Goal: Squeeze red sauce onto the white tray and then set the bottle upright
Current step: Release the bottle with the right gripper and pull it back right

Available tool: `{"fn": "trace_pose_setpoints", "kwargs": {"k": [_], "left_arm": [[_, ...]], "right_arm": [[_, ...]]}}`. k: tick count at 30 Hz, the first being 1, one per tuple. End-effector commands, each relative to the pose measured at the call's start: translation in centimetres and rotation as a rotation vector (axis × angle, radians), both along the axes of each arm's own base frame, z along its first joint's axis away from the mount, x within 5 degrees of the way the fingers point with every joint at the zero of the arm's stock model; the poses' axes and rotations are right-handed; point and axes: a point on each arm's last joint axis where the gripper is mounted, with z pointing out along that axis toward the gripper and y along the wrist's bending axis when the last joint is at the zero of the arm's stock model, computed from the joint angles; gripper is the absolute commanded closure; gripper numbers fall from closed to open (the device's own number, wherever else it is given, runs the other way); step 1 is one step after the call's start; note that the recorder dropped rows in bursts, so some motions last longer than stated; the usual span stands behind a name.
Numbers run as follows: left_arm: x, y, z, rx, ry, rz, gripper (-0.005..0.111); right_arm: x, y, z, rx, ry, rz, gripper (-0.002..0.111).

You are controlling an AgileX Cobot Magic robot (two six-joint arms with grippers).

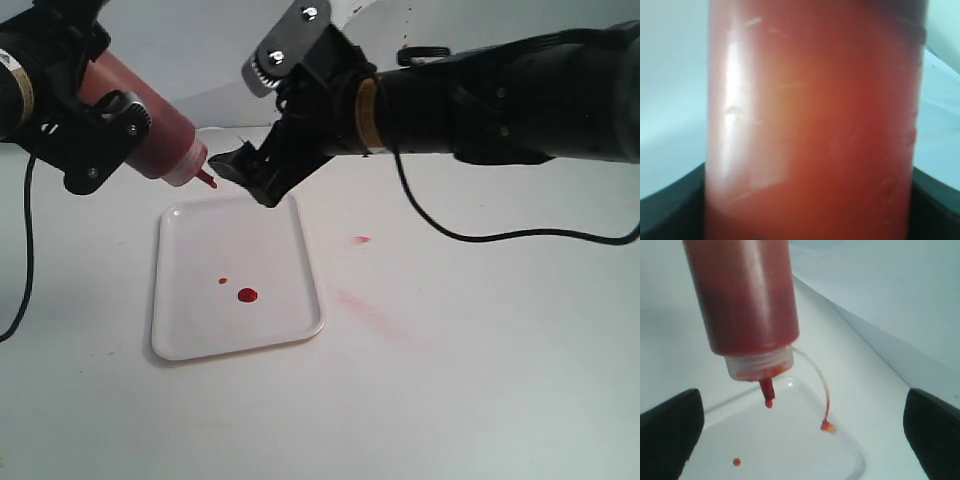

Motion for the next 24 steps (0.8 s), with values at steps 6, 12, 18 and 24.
{"fn": "trace_pose_setpoints", "kwargs": {"k": [6,12,18,24], "left_arm": [[-2.5,1.2,2.1,-0.327,-0.107,0.092,0.107],[-4.9,2.3,4.2,-0.558,-0.194,0.120,0.107],[-7.4,3.1,5.5,-0.867,-0.209,0.141,0.107],[-9.2,2.2,6.7,-1.230,-0.118,0.055,0.107]], "right_arm": [[0.2,-8.9,-0.8,0.269,0.248,-0.077,0.003],[-0.8,-11.7,-1.0,0.530,0.338,0.020,0.003],[-2.0,-10.8,-0.4,0.598,0.355,0.161,0.003],[-2.9,-9.3,-0.2,0.597,0.346,0.243,0.003]]}}
